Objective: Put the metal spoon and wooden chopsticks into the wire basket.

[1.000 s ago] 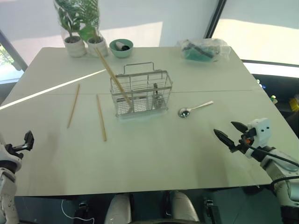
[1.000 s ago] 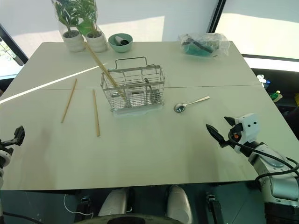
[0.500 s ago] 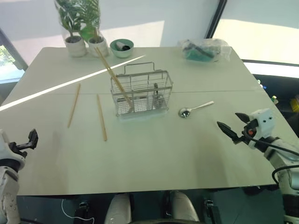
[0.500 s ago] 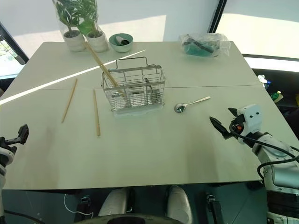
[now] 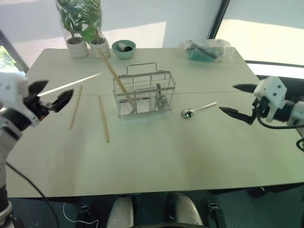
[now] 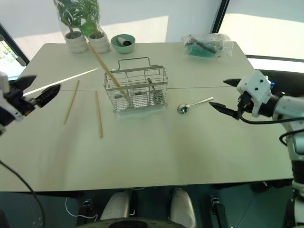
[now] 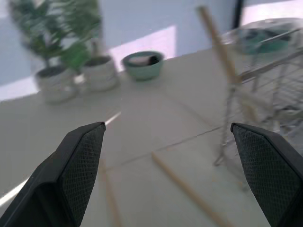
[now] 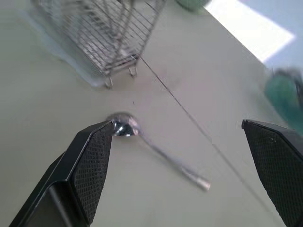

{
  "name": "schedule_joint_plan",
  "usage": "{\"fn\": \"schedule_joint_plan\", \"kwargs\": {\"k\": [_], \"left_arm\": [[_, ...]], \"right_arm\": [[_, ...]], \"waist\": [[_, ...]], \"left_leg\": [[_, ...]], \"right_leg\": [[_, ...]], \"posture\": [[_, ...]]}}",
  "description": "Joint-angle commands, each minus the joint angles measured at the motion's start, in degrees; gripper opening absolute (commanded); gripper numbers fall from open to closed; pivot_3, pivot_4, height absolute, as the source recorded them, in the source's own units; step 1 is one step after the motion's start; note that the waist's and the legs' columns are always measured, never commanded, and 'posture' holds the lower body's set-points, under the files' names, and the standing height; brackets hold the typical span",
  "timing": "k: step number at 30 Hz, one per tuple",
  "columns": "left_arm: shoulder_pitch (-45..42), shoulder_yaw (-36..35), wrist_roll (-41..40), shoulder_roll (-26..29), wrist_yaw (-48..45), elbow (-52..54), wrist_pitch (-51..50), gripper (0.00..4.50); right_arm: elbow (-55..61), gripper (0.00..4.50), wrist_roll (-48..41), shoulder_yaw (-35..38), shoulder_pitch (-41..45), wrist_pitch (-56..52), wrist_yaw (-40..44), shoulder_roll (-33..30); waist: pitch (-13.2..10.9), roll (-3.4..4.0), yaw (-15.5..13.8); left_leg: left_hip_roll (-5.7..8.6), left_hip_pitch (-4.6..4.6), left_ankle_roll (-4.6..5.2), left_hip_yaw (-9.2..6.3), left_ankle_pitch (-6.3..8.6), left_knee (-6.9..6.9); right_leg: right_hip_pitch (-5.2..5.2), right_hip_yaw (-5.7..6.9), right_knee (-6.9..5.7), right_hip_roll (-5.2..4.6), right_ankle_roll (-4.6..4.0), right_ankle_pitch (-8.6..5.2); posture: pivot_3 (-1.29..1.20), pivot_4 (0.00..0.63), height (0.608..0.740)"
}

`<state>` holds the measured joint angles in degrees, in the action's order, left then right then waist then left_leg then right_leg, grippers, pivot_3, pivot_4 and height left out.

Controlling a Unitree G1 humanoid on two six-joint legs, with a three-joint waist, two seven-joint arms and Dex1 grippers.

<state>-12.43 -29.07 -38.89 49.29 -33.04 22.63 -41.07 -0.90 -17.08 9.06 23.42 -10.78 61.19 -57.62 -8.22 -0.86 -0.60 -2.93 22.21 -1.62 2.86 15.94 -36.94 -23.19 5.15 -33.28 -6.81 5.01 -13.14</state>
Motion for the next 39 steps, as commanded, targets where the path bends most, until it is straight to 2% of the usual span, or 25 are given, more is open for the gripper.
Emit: {"fn": "schedule_joint_plan", "kwargs": {"k": [1,5,9,14,18,22,24,32,39], "left_arm": [[-7.4,12.1,-0.9,4.1,-10.7,1.6,0.2,4.50],[-16.5,22.5,0.6,2.4,-16.3,0.6,1.7,4.50],[-24.1,29.7,2.4,-4.4,-17.5,-3.4,2.6,4.50],[-26.2,33.2,2.2,-8.7,-19.8,-5.2,1.5,4.50],[-26.9,33.7,1.2,-9.1,-23.4,-7.9,-0.4,4.50],[-31.1,32.6,3.3,-10.3,-23.2,-17.9,-0.9,4.50],[-32.6,32.6,3.7,-10.2,-24.3,-19.6,-0.6,4.50],[-31.5,36.0,3.5,-11.6,-25.3,-13.0,-3.0,4.50],[-30.7,35.3,0.9,-10.5,-27.3,-11.4,-7.3,4.50]], "right_arm": [[-9.7,4.47,5.4,-8.5,12.3,7.3,9.9,-0.4],[-23.3,4.47,11.1,-16.3,26.0,16.0,16.8,3.9],[-41.8,4.47,19.0,-22.7,36.7,26.2,17.7,10.0],[-57.5,4.47,26.9,-28.1,42.9,35.4,16.5,15.3],[-65.5,4.47,31.3,-30.1,46.4,38.5,13.7,18.6],[-70.2,4.47,34.8,-31.1,48.6,39.4,8.8,21.4],[-71.4,4.47,35.9,-31.1,49.1,39.3,6.8,22.7],[-73.5,4.47,38.9,-30.8,48.8,39.6,2.5,24.8],[-73.8,4.47,44.1,-33.3,49.2,43.1,-2.2,23.5]], "waist": [[0.0,0.00,0.1],[-0.2,0.17,0.4],[-0.2,0.14,0.4],[-0.2,0.18,0.5],[-0.3,0.19,1.1],[-0.3,0.21,1.5],[-0.3,0.20,1.6],[-0.3,0.20,1.5],[-0.3,0.21,1.7]], "left_leg": [[0.01,0.03,-0.03,0.02,0.02,0.00],[0.05,0.18,-0.02,0.07,-0.01,0.00],[0.00,0.12,-0.03,0.00,-0.02,0.08],[0.00,0.17,-0.39,0.03,-0.23,-0.01],[0.00,0.19,-0.45,0.03,-0.27,-0.04],[0.00,0.12,-0.58,-0.01,-0.36,-0.06],[0.00,0.06,-0.52,-0.05,-0.34,-0.08],[0.00,0.04,-0.73,-0.07,-0.46,-0.08],[0.00,0.02,-0.71,-0.08,-0.44,-0.08]], "right_leg": [[-0.01,0.00,-0.01,0.00,-0.02,0.02],[0.01,-0.10,-0.16,0.06,0.15,0.18],[0.09,-0.10,-0.11,0.24,0.23,0.22],[0.11,-0.13,-0.09,0.23,0.40,0.32],[0.10,-0.14,-0.14,0.23,0.42,0.32],[0.11,-0.15,-0.31,0.23,0.42,0.33],[0.10,-0.15,-0.54,0.23,0.42,0.33],[0.10,-0.18,-0.86,0.21,0.42,0.33],[0.07,-0.19,-0.89,0.22,0.43,0.33]], "posture": [[0.00,0.150,0.717],[0.00,0.150,0.717],[0.00,0.150,0.717],[0.00,0.150,0.717],[0.00,0.150,0.717],[0.00,0.150,0.717],[0.00,0.150,0.717],[0.00,0.150,0.717],[0.00,0.150,0.717]]}}
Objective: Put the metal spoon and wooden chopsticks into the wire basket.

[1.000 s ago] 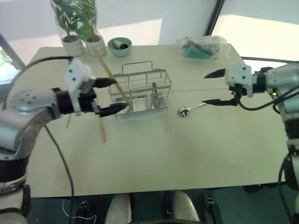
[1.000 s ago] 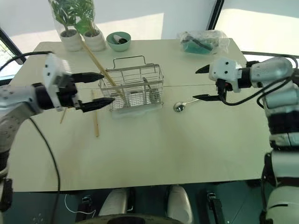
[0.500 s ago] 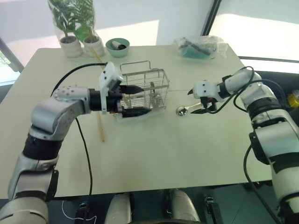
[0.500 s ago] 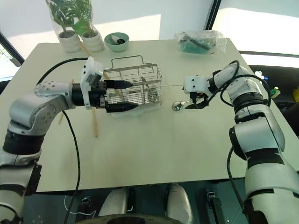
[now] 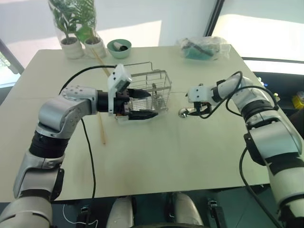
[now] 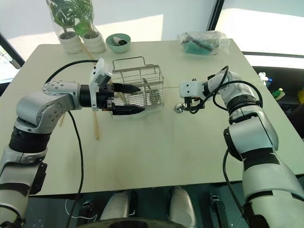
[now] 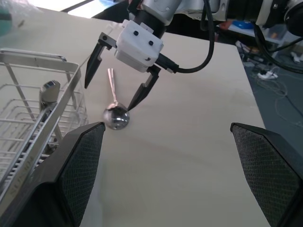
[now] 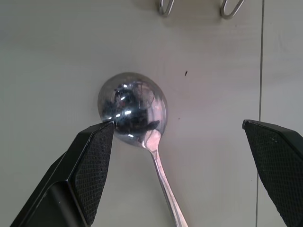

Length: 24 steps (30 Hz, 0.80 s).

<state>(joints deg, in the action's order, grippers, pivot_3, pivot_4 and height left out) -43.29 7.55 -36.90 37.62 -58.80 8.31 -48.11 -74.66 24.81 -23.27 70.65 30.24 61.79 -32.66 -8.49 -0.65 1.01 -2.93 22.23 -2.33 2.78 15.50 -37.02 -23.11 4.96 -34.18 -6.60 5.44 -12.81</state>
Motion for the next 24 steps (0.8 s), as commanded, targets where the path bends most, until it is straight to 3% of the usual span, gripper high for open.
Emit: {"fn": "schedule_joint_plan", "kwargs": {"k": [1,9,15,18,24], "left_arm": [[0.3,-1.2,-0.9,1.3,-1.9,3.2,-0.1,4.50],[0.1,-0.9,0.2,1.0,-1.7,3.1,0.0,4.50],[-0.1,-1.2,1.0,1.5,-1.5,3.2,0.6,4.50],[-0.2,-1.8,0.8,1.5,-1.3,3.3,0.1,4.50],[0.0,-2.2,0.6,1.6,-1.1,3.7,0.0,4.50]], "right_arm": [[-0.1,4.47,3.1,-1.4,2.0,2.7,-3.6,-1.6],[-1.4,4.47,8.8,-4.9,2.0,3.7,-11.1,-0.3],[-1.9,4.47,7.7,-3.2,1.4,2.1,-13.8,1.9],[-2.0,3.61,7.3,-2.9,1.2,2.4,-12.7,2.0],[-1.8,0.43,5.3,-1.0,0.6,2.1,-8.9,2.1]], "waist": [[0.0,0.00,0.1],[0.0,-0.01,0.1],[0.0,-0.05,0.2],[0.0,-0.03,0.2],[0.0,-0.03,0.0]], "left_leg": [[0.00,0.00,0.01,0.00,0.01,-0.01],[0.00,-0.02,-0.01,0.00,-0.01,-0.02],[0.00,-0.08,-0.01,0.00,-0.01,-0.04],[0.00,-0.12,0.00,0.01,-0.01,-0.04],[0.00,-0.09,-0.01,0.00,-0.01,-0.02]], "right_leg": [[0.00,0.00,-0.01,0.00,0.00,0.00],[0.00,-0.02,-0.03,0.00,0.00,0.00],[0.03,-0.04,-0.03,0.00,0.00,0.00],[0.04,-0.06,-0.03,0.01,0.00,0.00],[0.04,-0.06,-0.05,0.01,0.00,0.00]], "posture": [[0.00,0.150,0.717],[0.00,0.150,0.717],[0.00,0.150,0.717],[0.00,0.150,0.717],[0.00,0.150,0.717]]}}
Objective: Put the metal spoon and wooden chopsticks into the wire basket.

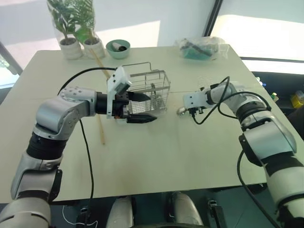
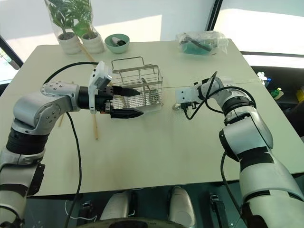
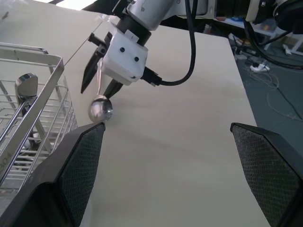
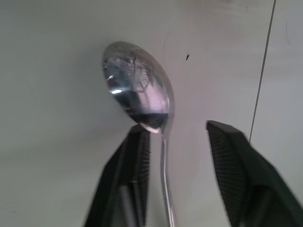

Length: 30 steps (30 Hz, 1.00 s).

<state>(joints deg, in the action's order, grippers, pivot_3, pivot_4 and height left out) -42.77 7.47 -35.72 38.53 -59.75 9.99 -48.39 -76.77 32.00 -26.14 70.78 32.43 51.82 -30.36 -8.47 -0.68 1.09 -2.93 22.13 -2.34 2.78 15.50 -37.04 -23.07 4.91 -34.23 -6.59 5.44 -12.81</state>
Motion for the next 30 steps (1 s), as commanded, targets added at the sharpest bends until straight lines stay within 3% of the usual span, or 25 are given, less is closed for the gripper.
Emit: {"fn": "schedule_joint_plan", "kwargs": {"k": [1,12,18,21,24,27,30], "left_arm": [[-0.7,-2.2,-0.6,0.7,-0.1,2.0,0.3,4.50],[-1.3,-2.6,0.1,0.3,0.0,0.1,1.5,4.50],[-1.5,-3.5,0.6,0.1,0.7,-0.6,2.9,4.50],[-1.7,-5.2,0.5,0.3,1.7,-1.6,3.2,4.50],[-1.6,-7.5,-0.1,1.3,2.2,-1.5,3.2,4.50],[-0.9,-9.8,-0.7,3.1,2.3,-0.1,3.3,4.50],[-0.2,-11.9,-0.9,4.5,2.7,0.9,3.6,4.50]], "right_arm": [[0.3,0.02,-1.9,1.9,0.4,-0.2,1.2,-0.2],[0.9,0.02,-4.1,3.6,0.1,0.5,4.1,-1.3],[2.2,0.02,-4.2,4.2,1.1,1.9,0.1,-2.8],[4.3,0.02,-9.8,8.5,2.2,3.1,4.9,-4.2],[9.9,0.02,-19.1,14.5,1.3,1.5,15.9,-6.7],[19.7,0.02,-29.8,21.8,-0.3,-10.3,22.9,-8.7],[30.7,0.02,-38.1,28.3,-0.2,-25.8,20.1,-8.7]], "waist": [[0.0,0.00,-0.1],[0.0,0.00,0.0],[0.0,0.00,0.0],[0.0,0.01,0.0],[0.0,0.03,0.0],[0.0,0.03,-0.1],[0.0,0.03,-0.1]], "left_leg": [[0.00,0.02,0.00,0.00,0.00,0.00],[0.01,0.00,0.01,-0.01,0.01,-0.01],[0.01,0.00,-0.05,0.00,-0.03,-0.01],[0.01,0.00,-0.04,0.00,-0.02,-0.01],[0.01,0.00,-0.04,0.00,-0.02,-0.01],[0.00,0.00,-0.04,-0.01,-0.02,0.00],[-0.01,0.00,-0.03,-0.01,-0.02,0.00]], "right_leg": [[0.00,0.00,0.01,0.00,0.00,0.00],[0.01,0.00,0.00,0.00,0.00,0.00],[0.02,0.00,0.00,0.00,0.00,0.00],[0.02,0.00,0.01,0.00,0.00,0.00],[0.02,0.00,0.01,0.00,0.01,0.01],[0.02,0.00,0.00,0.00,0.02,0.01],[0.03,0.00,0.01,0.00,0.01,0.01]], "posture": [[0.00,0.150,0.717],[0.00,0.150,0.717],[0.00,0.150,0.717],[0.00,0.150,0.717],[0.00,0.150,0.717],[0.00,0.150,0.717],[0.00,0.150,0.717]]}}
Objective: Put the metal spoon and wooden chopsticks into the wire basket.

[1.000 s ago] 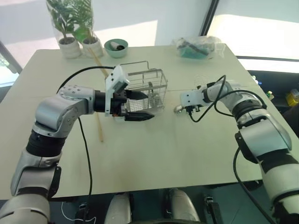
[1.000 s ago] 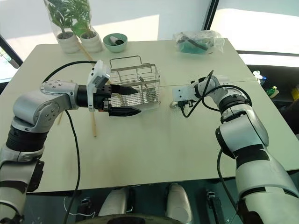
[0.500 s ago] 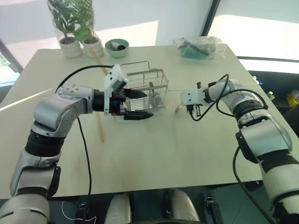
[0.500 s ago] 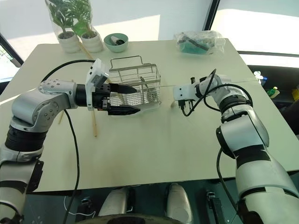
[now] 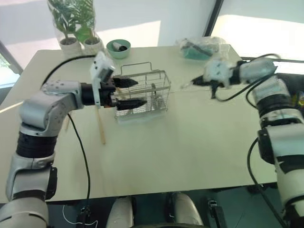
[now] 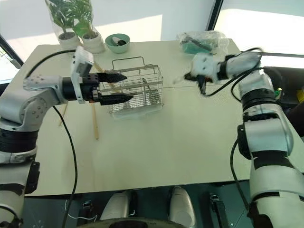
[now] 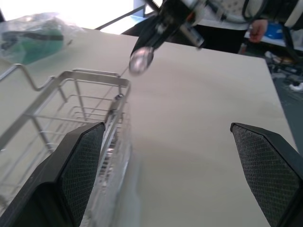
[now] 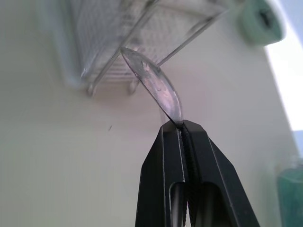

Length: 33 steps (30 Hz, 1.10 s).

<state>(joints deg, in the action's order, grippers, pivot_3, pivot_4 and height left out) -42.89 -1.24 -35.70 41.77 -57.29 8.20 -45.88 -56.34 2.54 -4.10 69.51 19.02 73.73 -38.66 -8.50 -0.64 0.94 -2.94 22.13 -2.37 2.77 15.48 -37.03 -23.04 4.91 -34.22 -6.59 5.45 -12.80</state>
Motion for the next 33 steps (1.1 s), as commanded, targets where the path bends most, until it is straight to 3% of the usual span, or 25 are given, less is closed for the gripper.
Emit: {"fn": "schedule_joint_plan", "kwargs": {"k": [1,7,14,19,29,33], "left_arm": [[0.0,-3.8,-1.0,1.7,0.3,2.8,1.1,4.50],[-0.3,-5.7,-0.5,2.7,0.9,1.8,1.8,4.50],[-1.0,-6.3,0.2,3.0,1.8,0.1,2.8,4.50],[-1.0,-6.8,0.3,3.9,2.1,-0.4,3.2,4.50],[-2.1,-7.1,-0.3,4.7,2.5,-0.7,2.6,4.50],[-2.3,-6.5,-0.1,4.4,2.3,-0.9,2.9,4.50]], "right_arm": [[14.5,0.02,-11.0,8.2,1.4,-17.6,-4.4,0.4],[33.0,0.02,-21.6,14.7,2.7,-41.5,-20.9,8.9],[47.1,0.02,-32.0,16.0,-0.9,-57.0,-34.1,21.5],[54.8,0.02,-33.7,14.0,-6.6,-59.7,-36.8,22.9],[56.3,0.02,-31.6,10.2,-16.3,-57.2,-38.2,22.7],[54.0,1.31,-29.5,8.9,-18.6,-55.4,-41.4,24.8]], "waist": [[0.0,0.00,0.0],[0.0,-0.02,0.0],[0.1,-0.12,-0.2],[0.1,-0.23,-0.5],[0.1,-0.23,0.0],[0.1,-0.23,0.0]], "left_leg": [[0.00,-0.01,0.04,0.01,0.02,0.00],[-0.02,-0.12,0.23,-0.01,0.13,0.01],[-0.01,0.00,0.24,-0.01,0.13,0.02],[0.07,0.22,0.32,-0.09,0.18,-0.03],[0.05,0.15,0.35,-0.17,0.20,-0.01],[0.03,0.15,0.35,-0.17,0.20,-0.01]], "right_leg": [[0.00,0.00,0.00,0.00,0.00,0.00],[0.00,0.00,-0.03,0.00,-0.01,0.00],[-0.04,0.01,-0.10,0.00,-0.01,0.01],[-0.06,0.01,-0.01,0.00,-0.01,0.01],[-0.09,0.01,-0.06,0.06,0.00,0.01],[-0.12,0.01,-0.11,0.08,0.00,0.01]], "posture": [[0.00,0.150,0.717],[0.00,0.150,0.717],[0.00,0.150,0.717],[0.00,0.150,0.717],[0.00,0.150,0.717],[0.00,0.150,0.717]]}}
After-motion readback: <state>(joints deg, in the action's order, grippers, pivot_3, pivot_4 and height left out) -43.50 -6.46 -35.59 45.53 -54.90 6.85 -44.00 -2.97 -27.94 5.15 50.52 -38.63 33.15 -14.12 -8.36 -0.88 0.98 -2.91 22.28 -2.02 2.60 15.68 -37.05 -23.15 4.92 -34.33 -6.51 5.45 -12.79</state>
